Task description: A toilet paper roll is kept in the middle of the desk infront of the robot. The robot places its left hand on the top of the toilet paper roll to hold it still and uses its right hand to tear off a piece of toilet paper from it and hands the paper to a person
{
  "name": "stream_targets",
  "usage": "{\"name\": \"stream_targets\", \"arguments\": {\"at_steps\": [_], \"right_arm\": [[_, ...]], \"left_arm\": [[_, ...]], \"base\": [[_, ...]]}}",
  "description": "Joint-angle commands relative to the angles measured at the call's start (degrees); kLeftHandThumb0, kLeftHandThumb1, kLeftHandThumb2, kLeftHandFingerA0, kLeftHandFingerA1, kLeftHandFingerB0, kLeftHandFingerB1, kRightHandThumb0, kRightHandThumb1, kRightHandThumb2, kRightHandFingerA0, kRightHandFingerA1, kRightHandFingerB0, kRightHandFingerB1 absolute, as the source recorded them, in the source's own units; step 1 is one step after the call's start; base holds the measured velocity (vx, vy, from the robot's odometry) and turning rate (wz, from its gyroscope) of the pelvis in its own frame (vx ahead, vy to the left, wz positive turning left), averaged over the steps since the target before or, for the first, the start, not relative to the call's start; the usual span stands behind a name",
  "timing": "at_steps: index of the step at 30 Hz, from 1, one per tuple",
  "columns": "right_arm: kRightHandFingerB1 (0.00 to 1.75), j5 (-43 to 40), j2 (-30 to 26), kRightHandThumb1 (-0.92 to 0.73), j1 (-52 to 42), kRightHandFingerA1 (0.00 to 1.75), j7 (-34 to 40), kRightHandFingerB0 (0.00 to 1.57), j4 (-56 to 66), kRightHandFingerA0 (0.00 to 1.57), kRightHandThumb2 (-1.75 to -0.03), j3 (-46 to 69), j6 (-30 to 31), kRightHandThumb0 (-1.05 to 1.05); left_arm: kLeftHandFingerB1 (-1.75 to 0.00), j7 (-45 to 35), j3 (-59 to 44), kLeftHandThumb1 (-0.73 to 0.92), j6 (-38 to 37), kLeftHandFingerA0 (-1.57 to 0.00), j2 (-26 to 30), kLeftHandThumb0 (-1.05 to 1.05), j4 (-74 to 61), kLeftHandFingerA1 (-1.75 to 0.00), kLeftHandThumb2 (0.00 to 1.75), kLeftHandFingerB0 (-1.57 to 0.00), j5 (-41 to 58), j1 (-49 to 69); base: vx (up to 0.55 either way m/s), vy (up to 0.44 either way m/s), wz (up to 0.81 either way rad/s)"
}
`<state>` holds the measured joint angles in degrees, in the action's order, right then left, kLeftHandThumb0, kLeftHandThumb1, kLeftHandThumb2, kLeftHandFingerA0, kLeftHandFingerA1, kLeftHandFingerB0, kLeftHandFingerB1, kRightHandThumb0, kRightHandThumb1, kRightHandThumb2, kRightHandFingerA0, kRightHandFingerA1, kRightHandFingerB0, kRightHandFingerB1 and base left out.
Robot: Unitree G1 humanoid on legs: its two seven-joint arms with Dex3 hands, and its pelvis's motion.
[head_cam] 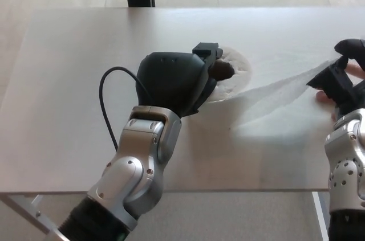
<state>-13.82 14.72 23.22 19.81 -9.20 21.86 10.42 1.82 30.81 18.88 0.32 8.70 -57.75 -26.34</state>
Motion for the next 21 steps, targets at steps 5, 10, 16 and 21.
{"name": "stream_targets", "arguments": {"at_steps": [5, 10, 16, 21], "right_arm": [[1.24, -19.29, 13.69, -0.71, 10.65, 1.26, 10.43, 1.15, 2.20, 1.18, -1.32, 3.43, 0.29, -0.13], [1.75, -20.35, 13.58, -0.54, 9.61, 1.75, 11.31, 0.78, 3.52, 1.10, -1.38, 1.64, 0.83, -0.23], [1.75, -22.07, 10.96, -0.53, 6.20, 1.75, 8.53, 0.74, 5.04, 1.05, -1.40, -1.37, 5.13, -0.24], [1.75, -23.37, 10.19, -0.53, 5.79, 1.75, 9.28, 0.74, 5.22, 1.05, -1.40, -2.44, 5.03, -0.24]], "left_arm": [[-0.46, -1.52, 0.94, 0.72, 3.41, -0.90, 1.56, -0.37, 1.89, -1.35, 0.66, -0.49, -0.20, 5.41], [-0.45, -2.58, 0.88, 0.73, 3.71, -0.89, 1.46, -0.38, 1.74, -1.46, 0.69, -0.46, 0.26, 5.64], [-0.44, -2.63, 0.88, 0.72, 3.72, -0.86, 1.98, -0.36, 1.70, -1.43, 0.68, -0.49, -0.16, 5.58], [-0.44, -2.64, 0.90, 0.72, 3.76, -0.86, 1.99, -0.36, 1.66, -1.43, 0.68, -0.49, -0.17, 5.60]], "base": [[0.00, 0.000, 0.00], [0.00, 0.000, 0.00], [0.00, 0.000, 0.00], [0.00, 0.000, 0.00]]}}
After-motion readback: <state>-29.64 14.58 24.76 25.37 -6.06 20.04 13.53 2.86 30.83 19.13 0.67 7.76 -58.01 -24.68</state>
